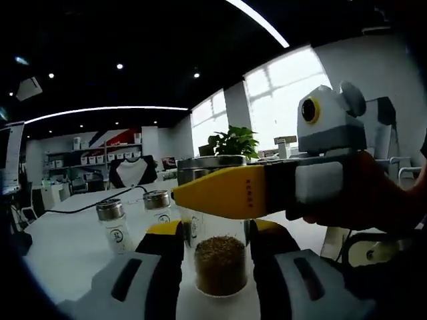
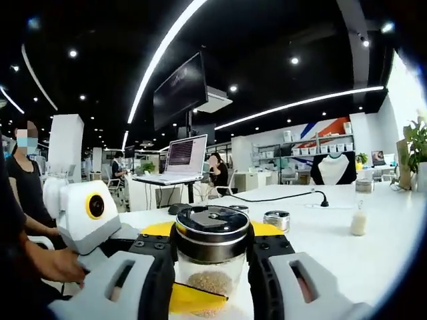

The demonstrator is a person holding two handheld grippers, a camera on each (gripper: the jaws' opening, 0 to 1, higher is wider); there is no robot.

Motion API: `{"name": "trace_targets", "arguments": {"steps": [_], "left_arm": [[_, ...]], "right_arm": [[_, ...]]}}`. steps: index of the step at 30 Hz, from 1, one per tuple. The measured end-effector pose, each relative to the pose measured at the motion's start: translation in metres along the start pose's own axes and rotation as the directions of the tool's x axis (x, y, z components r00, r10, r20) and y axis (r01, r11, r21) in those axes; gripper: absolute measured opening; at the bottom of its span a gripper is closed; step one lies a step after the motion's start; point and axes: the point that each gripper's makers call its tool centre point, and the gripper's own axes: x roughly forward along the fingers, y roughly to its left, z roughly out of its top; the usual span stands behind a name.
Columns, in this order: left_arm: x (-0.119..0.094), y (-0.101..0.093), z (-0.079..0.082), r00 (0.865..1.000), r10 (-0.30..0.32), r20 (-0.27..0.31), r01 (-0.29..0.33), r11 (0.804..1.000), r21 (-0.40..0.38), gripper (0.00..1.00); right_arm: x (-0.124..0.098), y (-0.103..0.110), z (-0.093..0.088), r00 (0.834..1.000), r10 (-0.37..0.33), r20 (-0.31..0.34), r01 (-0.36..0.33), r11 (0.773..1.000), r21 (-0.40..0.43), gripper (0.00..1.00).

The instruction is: Rotate the seasoning bottle until the label or dispensing opening points toward the visible target arrow and the bottle remains upright within the marked orientation range

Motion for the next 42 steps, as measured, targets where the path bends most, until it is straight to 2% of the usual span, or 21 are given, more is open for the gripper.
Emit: {"name": "trace_targets", "arguments": {"steps": [2, 3, 6, 9, 11, 13, 18, 20, 21, 22, 24, 28, 32, 36, 39, 42], "left_arm": [[-0.001, -0.002, 0.001, 0.999, -0.040, -0.001, 0.040, 0.999, -0.013, 0.41], [-0.002, -0.003, 0.002, 0.998, -0.058, 0.004, 0.058, 0.998, -0.004, 0.41], [-0.006, -0.007, 0.009, 0.993, -0.112, 0.040, 0.111, 0.994, 0.015, 0.41], [-0.010, -0.017, 0.019, 0.977, -0.193, 0.087, 0.196, 0.980, -0.023, 0.41], [-0.012, -0.021, 0.020, 0.969, -0.226, 0.094, 0.232, 0.971, -0.050, 0.42], [-0.012, -0.024, 0.019, 0.967, -0.241, 0.087, 0.245, 0.969, -0.036, 0.42], [-0.012, -0.034, 0.018, 0.963, -0.264, 0.064, 0.264, 0.965, 0.003, 0.43], [-0.011, -0.030, 0.019, 0.974, -0.218, 0.054, 0.215, 0.975, 0.052, 0.42], [-0.010, -0.028, 0.020, 0.979, -0.195, 0.055, 0.191, 0.979, 0.071, 0.42], [-0.008, -0.024, 0.020, 0.988, -0.147, 0.053, 0.140, 0.984, 0.106, 0.42], [-0.006, -0.017, 0.019, 0.996, -0.075, 0.049, 0.068, 0.988, 0.139, 0.42], [-0.003, -0.015, 0.015, 0.998, -0.032, 0.049, 0.027, 0.994, 0.105, 0.42], [-0.002, -0.004, 0.013, 0.997, 0.057, 0.045, -0.061, 0.994, 0.087, 0.42], [-0.005, 0.008, 0.011, 0.990, 0.138, 0.039, -0.140, 0.988, 0.064, 0.42], [-0.005, 0.011, 0.009, 0.988, 0.155, 0.030, -0.157, 0.985, 0.076, 0.42], [-0.004, 0.009, 0.008, 0.994, 0.109, 0.029, -0.110, 0.992, 0.059, 0.42]], "right_arm": [[-0.002, 0.001, 0.000, 1.000, 0.022, -0.003, -0.022, 1.000, -0.003, 0.39], [-0.003, 0.005, 0.001, 0.998, 0.065, -0.010, -0.066, 0.997, -0.033, 0.39], [-0.007, 0.012, 0.008, 0.992, 0.128, 0.010, -0.127, 0.989, -0.068, 0.39], [-0.014, 0.024, 0.018, 0.972, 0.230, 0.039, -0.227, 0.971, -0.071, 0.39], [-0.019, 0.034, 0.022, 0.956, 0.290, 0.047, -0.283, 0.953, -0.108, 0.39], [-0.023, 0.040, 0.022, 0.947, 0.321, 0.033, -0.313, 0.938, -0.149, 0.39], [-0.027, 0.047, 0.019, 0.927, 0.372, 0.037, -0.364, 0.920, -0.146, 0.39], [-0.027, 0.046, 0.020, 0.930, 0.364, 0.048, -0.355, 0.925, -0.138, 0.40], [-0.026, 0.044, 0.021, 0.940, 0.338, 0.057, -0.327, 0.934, -0.141, 0.40], [-0.025, 0.042, 0.021, 0.947, 0.317, 0.054, -0.307, 0.940, -0.148, 0.40], [-0.021, 0.040, 0.021, 0.959, 0.279, 0.044, -0.267, 0.945, -0.188, 0.40], [-0.015, 0.039, 0.018, 0.974, 0.224, 0.037, -0.212, 0.956, -0.204, 0.41], [-0.010, 0.026, 0.014, 0.993, 0.117, 0.027, -0.110, 0.975, -0.192, 0.40], [-0.002, 0.021, 0.005, 0.999, 0.043, 0.008, -0.041, 0.986, -0.163, 0.39], [-0.001, 0.019, 0.004, 1.000, 0.019, 0.016, -0.017, 0.991, -0.133, 0.38], [-0.004, 0.015, 0.004, 1.000, 0.015, 0.012, -0.013, 0.994, -0.109, 0.38]]}}
